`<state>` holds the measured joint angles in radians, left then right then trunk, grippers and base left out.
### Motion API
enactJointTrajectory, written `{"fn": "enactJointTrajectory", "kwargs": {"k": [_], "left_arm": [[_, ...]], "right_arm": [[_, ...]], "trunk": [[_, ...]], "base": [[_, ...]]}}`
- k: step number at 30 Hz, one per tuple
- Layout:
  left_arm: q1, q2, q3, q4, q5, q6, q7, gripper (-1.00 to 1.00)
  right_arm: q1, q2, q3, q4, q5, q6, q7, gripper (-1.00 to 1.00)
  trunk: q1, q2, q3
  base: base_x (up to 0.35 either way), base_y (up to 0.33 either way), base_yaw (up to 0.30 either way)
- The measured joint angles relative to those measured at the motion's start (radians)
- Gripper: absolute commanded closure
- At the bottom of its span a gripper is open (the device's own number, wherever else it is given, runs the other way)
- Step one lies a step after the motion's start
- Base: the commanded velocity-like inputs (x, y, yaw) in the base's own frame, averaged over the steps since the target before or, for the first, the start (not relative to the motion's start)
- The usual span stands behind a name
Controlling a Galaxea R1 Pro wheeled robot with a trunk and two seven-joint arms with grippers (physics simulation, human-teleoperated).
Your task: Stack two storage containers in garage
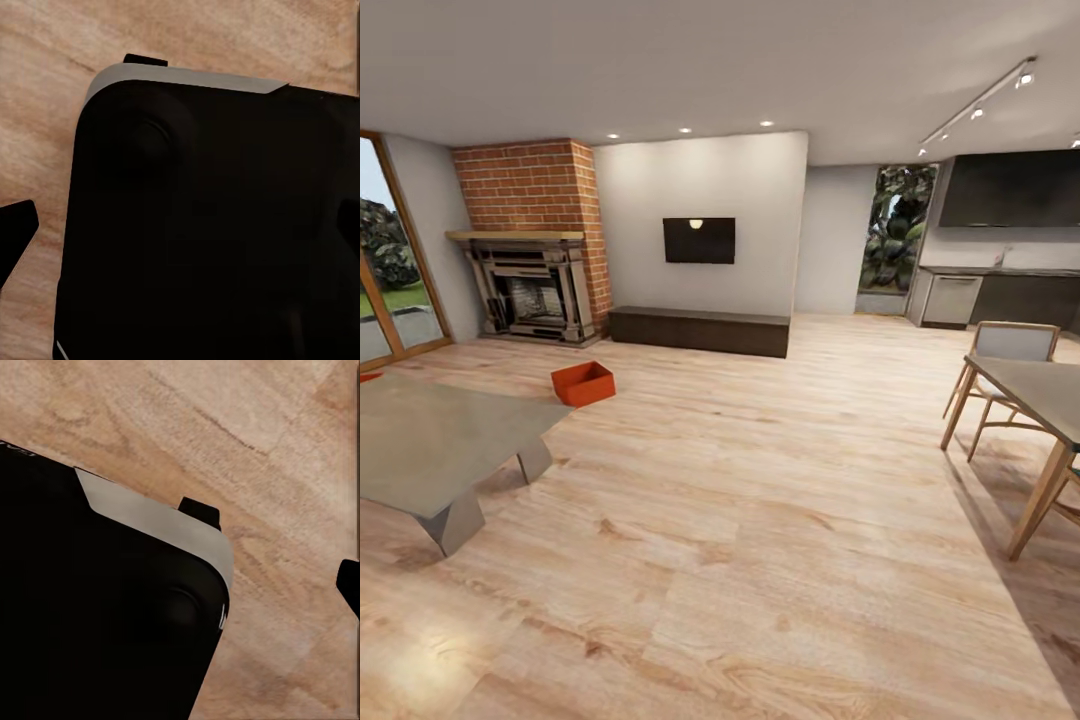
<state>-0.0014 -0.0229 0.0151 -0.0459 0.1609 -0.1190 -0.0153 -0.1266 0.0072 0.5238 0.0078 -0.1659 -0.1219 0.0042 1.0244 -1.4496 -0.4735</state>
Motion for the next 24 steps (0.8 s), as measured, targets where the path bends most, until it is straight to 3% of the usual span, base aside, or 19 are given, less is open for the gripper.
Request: {"fn": "enactJointTrajectory", "kwargs": {"k": [24], "left_arm": [[0.0, 0.0, 0.0, 0.0, -0.001, 0.0, 0.0, -1.0]], "right_arm": [[0.0, 0.0, 0.0, 0.0, 0.0, 0.0, 0.0, -1.0]], "trunk": [[0.0, 0.0, 0.0]], "base": [[0.322, 0.0, 0.0]]}}
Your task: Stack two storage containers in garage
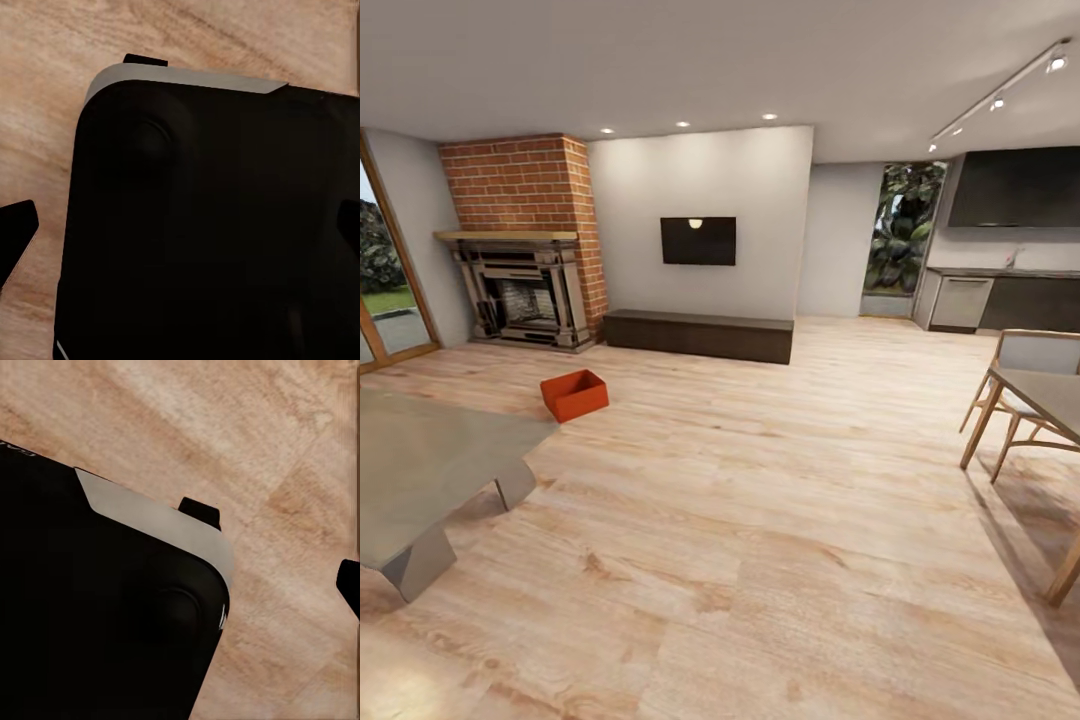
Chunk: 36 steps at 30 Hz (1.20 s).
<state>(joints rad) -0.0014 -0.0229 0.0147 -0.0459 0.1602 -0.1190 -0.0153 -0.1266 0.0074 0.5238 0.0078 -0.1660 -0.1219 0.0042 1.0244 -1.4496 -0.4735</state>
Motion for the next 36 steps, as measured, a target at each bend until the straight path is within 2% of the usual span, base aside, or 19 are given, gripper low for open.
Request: {"fn": "enactJointTrajectory", "kwargs": {"k": [36], "left_arm": [[0.0, 0.0, 0.0, 0.0, 0.0, 0.0, 0.0, -1.0]], "right_arm": [[0.0, 0.0, 0.0, 0.0, -0.001, 0.0, 0.0, -1.0]], "trunk": [[0.0, 0.0, 0.0]], "base": [[0.322, 0.0, 0.0]]}}
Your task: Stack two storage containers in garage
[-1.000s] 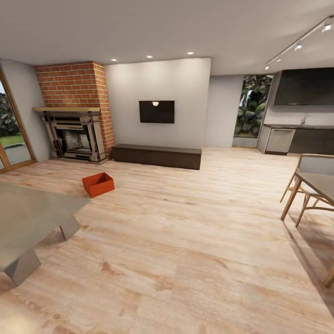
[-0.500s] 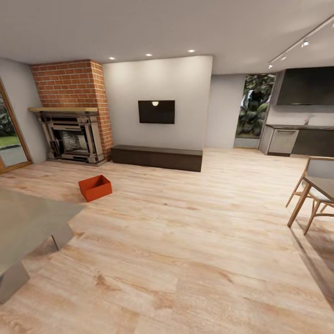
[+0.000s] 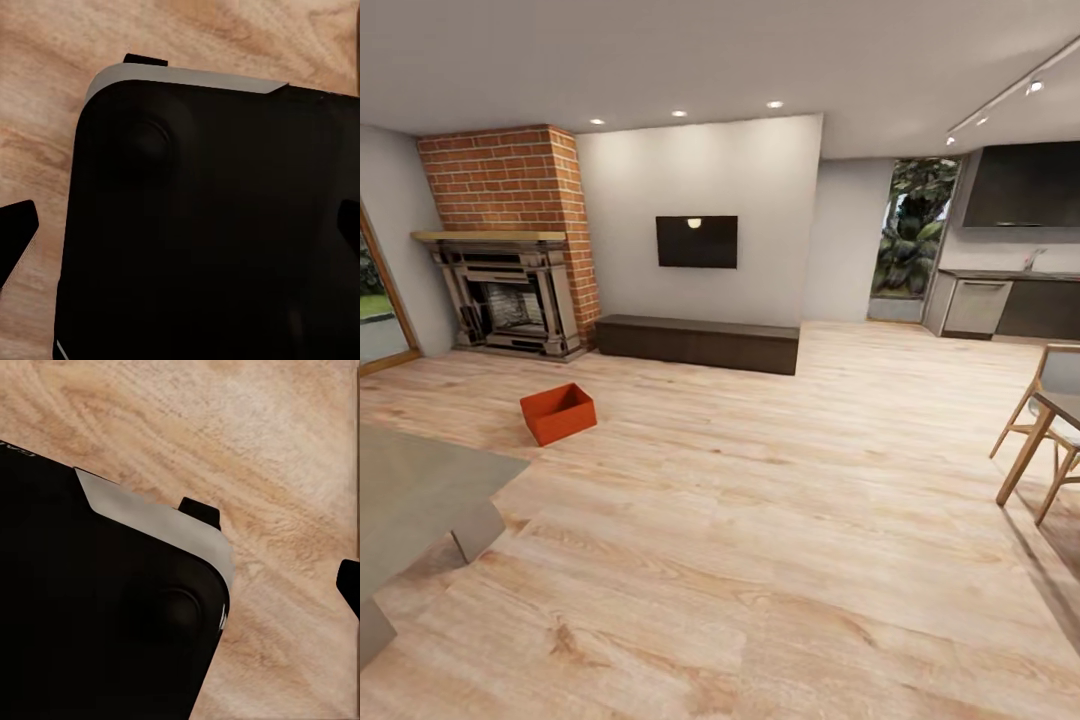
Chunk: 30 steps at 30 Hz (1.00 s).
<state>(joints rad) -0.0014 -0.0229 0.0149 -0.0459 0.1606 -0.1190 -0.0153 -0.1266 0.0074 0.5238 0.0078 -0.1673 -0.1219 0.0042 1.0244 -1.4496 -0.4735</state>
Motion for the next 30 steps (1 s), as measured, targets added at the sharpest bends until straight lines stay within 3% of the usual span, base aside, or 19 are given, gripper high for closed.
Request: {"fn": "enactJointTrajectory", "kwargs": {"k": [30], "left_arm": [[0.0, 0.0, 0.0, 0.0, 0.001, 0.0, 0.0, -1.0]], "right_arm": [[0.0, -0.001, 0.0, 0.0, -0.006, -0.001, -0.001, -1.0]], "trunk": [[0.0, 0.0, 0.0]], "base": [[0.322, 0.0, 0.0]]}}
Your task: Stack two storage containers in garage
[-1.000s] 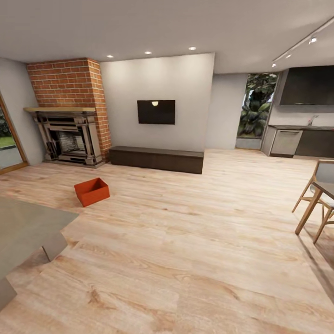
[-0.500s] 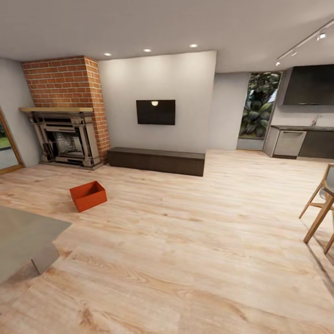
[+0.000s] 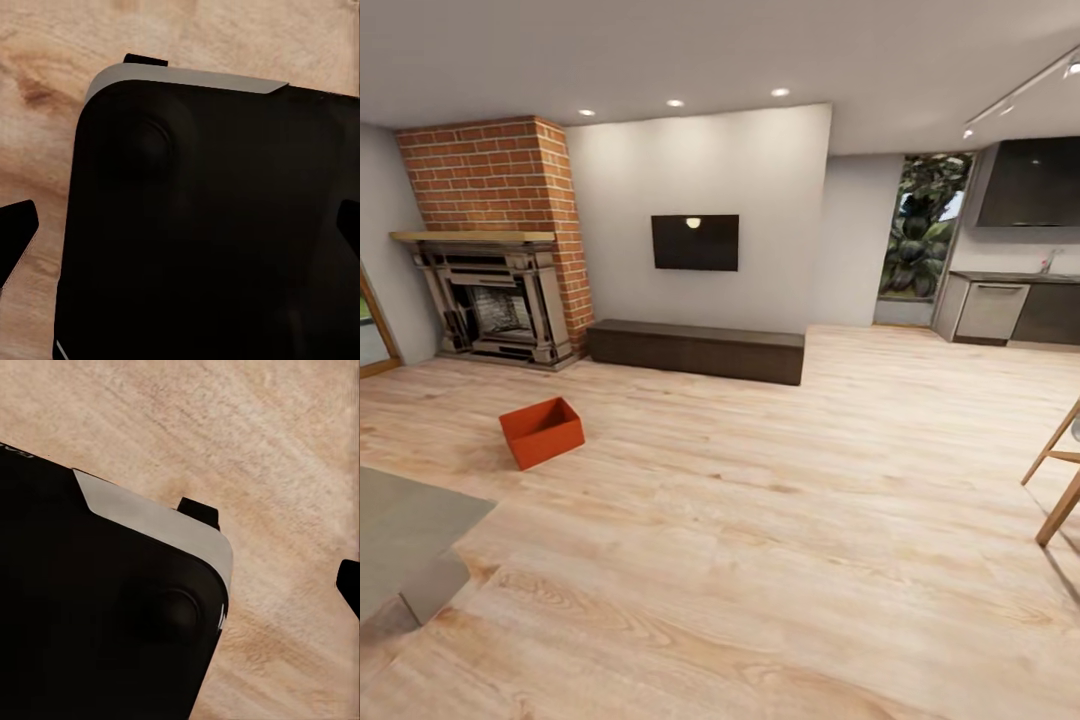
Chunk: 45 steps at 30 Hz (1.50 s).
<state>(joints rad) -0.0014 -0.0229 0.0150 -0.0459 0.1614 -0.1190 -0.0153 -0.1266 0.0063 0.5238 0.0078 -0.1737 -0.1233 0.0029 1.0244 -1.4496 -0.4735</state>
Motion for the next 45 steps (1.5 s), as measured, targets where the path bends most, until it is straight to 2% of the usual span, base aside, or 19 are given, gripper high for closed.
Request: {"fn": "enactJointTrajectory", "kwargs": {"k": [10, 16, 32, 45], "left_arm": [[0.0, 0.0, 0.001, 0.0, 0.0, 0.0, 0.0, -1.0], [0.0, 0.0, 0.001, 0.0, -0.001, 0.0, 0.0, -1.0], [0.0, 0.0, 0.001, 0.0, 0.0, 0.0, 0.0, -1.0], [0.0, 0.0, 0.001, 0.0, 0.0, 0.0, 0.0, -1.0]], "right_arm": [[0.0, 0.001, 0.0, 0.0, 0.0, -0.001, -0.003, -1.0], [0.0, 0.002, -0.002, 0.0, -0.001, -0.003, -0.051, -1.0], [0.0, 0.001, 0.0, 0.0, -0.001, -0.001, -0.056, -1.0], [0.0, 0.001, 0.0, 0.0, 0.0, -0.001, -0.056, -1.0]], "trunk": [[0.0, 0.0, 0.0], [0.0, 0.0, 0.0], [0.0, 0.0, 0.0], [0.0, 0.0, 0.0]], "base": [[0.322, 0.0, 0.0], [0.322, 0.0, 0.0], [0.322, 0.0, 0.005], [0.322, 0.0, 0.233]]}}
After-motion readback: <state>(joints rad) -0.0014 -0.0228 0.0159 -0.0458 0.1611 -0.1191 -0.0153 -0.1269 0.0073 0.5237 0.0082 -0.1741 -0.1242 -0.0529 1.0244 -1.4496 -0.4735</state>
